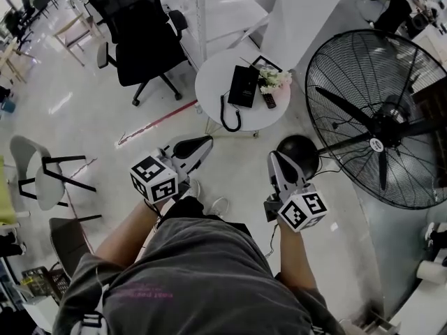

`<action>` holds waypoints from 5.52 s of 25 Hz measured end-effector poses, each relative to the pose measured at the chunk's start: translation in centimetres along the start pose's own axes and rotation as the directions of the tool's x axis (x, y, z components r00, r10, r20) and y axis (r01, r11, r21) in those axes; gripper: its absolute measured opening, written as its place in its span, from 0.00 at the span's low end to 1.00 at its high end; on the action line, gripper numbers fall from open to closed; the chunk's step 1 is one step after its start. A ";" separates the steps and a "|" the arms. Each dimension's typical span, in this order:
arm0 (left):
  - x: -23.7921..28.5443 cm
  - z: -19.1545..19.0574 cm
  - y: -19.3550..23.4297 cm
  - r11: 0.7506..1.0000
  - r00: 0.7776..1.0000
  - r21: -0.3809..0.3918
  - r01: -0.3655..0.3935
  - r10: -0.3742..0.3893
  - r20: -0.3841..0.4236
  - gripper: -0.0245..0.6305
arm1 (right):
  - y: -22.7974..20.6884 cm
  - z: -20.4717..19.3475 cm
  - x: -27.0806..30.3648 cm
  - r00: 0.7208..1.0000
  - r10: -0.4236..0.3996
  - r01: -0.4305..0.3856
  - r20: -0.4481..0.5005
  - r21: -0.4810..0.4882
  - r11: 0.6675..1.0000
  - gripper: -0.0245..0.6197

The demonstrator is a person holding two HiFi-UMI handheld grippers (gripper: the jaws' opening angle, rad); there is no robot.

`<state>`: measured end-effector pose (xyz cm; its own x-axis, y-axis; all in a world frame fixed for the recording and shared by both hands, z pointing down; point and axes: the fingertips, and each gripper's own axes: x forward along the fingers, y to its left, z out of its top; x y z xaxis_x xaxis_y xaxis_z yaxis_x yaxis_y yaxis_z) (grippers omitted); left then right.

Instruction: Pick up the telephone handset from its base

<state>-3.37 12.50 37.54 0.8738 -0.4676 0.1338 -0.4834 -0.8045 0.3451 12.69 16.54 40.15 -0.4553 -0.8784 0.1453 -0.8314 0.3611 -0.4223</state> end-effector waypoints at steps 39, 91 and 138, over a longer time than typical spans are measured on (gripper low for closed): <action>11.9 5.8 24.2 0.989 0.986 -0.068 0.130 -0.136 -0.093 0.06 | -8.3 4.0 22.8 0.984 -0.169 0.171 -0.053 0.039 0.984 0.07; 28.6 -13.5 36.0 0.963 0.929 -0.267 -0.041 -0.061 -0.365 0.07 | -28.9 -2.2 33.6 0.942 -0.113 0.144 -0.317 0.076 0.987 0.07; 31.6 -20.7 36.3 0.848 0.851 -0.520 0.103 -0.346 -0.396 0.16 | -29.9 -5.4 34.6 0.910 -0.142 0.189 -0.389 0.086 0.978 0.07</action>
<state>7.78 -23.85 73.53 0.9318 0.0258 0.3622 -0.2920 -0.5398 0.7896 20.09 -22.94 62.63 -0.4203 -0.7293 0.5399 -0.8719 0.1599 -0.4629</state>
